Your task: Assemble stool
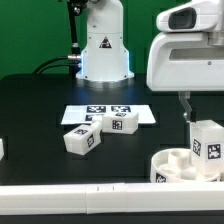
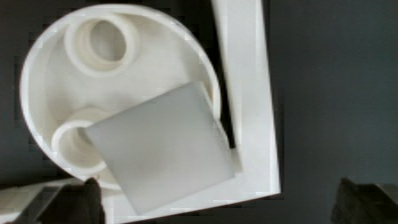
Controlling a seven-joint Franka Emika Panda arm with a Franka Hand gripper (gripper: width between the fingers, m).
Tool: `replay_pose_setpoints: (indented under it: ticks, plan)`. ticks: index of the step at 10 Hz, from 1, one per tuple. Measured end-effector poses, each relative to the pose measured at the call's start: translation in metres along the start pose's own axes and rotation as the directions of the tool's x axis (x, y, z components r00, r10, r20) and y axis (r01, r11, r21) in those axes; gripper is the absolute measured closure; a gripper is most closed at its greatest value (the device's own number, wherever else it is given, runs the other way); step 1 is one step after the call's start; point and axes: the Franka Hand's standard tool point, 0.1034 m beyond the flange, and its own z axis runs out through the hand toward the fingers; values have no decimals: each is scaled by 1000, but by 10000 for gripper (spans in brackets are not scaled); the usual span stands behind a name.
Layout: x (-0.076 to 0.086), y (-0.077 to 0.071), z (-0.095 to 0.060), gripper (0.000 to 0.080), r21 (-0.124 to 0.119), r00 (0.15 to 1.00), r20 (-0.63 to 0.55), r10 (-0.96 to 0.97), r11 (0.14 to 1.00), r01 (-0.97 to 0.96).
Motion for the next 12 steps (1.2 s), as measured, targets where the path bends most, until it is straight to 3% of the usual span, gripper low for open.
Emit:
replay_pose_setpoints:
  ticks: [3, 4, 5, 6, 7, 10, 11, 12]
  plan:
    - [1, 11, 22, 151, -16, 996, -8, -89, 996, 89]
    - [1, 11, 21, 151, -15, 997, -7, -83, 996, 83]
    - [1, 11, 22, 272, -15, 999, -7, -50, 999, 50]
    - [1, 12, 22, 272, -15, 1000, -7, -31, 999, 31]
    - [1, 11, 22, 452, -13, 1000, -8, 23, 1000, -23]
    - [0, 11, 22, 459, -11, 952, -9, 306, 952, -306]
    - [1, 13, 23, 459, -5, 907, -7, 421, 907, -421]
    - [1, 12, 23, 459, 6, 811, -1, 585, 811, -585]
